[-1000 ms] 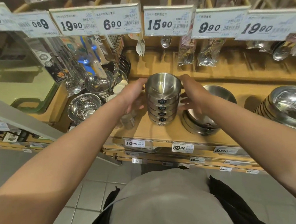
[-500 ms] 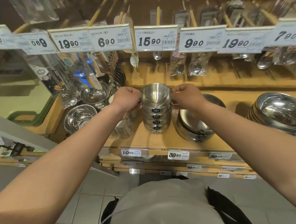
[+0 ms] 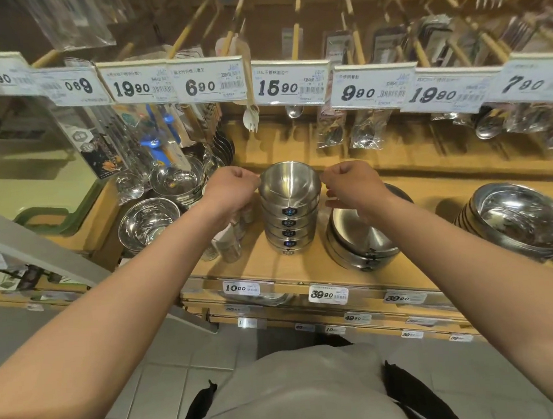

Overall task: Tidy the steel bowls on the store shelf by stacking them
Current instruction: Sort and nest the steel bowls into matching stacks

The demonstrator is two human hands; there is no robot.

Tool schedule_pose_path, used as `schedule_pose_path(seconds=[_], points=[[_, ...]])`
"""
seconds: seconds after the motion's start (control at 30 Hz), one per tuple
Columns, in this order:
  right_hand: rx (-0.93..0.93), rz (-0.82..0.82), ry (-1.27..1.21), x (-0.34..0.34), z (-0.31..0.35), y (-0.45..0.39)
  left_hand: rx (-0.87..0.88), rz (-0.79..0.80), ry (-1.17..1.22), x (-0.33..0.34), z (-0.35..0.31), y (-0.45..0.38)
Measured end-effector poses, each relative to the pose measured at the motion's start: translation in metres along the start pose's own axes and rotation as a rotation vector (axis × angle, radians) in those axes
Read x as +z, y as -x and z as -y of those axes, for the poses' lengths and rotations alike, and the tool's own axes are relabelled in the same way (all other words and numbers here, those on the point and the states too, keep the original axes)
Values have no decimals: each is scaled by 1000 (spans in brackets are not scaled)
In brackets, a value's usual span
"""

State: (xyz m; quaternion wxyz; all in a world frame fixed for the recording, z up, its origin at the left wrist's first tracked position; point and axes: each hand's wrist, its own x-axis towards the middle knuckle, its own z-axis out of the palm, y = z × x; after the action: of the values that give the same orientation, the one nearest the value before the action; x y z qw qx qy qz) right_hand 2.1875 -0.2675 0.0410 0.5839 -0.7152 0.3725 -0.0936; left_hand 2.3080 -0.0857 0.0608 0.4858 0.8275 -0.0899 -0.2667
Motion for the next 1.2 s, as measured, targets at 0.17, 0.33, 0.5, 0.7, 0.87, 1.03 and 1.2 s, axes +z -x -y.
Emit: schedule_pose_path(seconds=[0.17,0.33,0.5,0.7,0.87,1.03,1.2], points=[[31,-126,-136,-54,-20,27,154,-104,-21,-11,2,15],[70,-181,-190,-98,-56,55,208,-7,38,14,-11,41],[70,-220,-193,-126,-76,70,233,83,-1,64,-24,63],[74,-233,77,-142,-90,62,49,151,-23,130,-2,82],[67,-126,254,-131,-95,43,9,39,-75,161,18,78],[1,-122,362,-127,-103,22,-37,-6,-53,167,37,61],[24,-95,418,-120,-102,12,-67,-86,-19,175,47,55]])
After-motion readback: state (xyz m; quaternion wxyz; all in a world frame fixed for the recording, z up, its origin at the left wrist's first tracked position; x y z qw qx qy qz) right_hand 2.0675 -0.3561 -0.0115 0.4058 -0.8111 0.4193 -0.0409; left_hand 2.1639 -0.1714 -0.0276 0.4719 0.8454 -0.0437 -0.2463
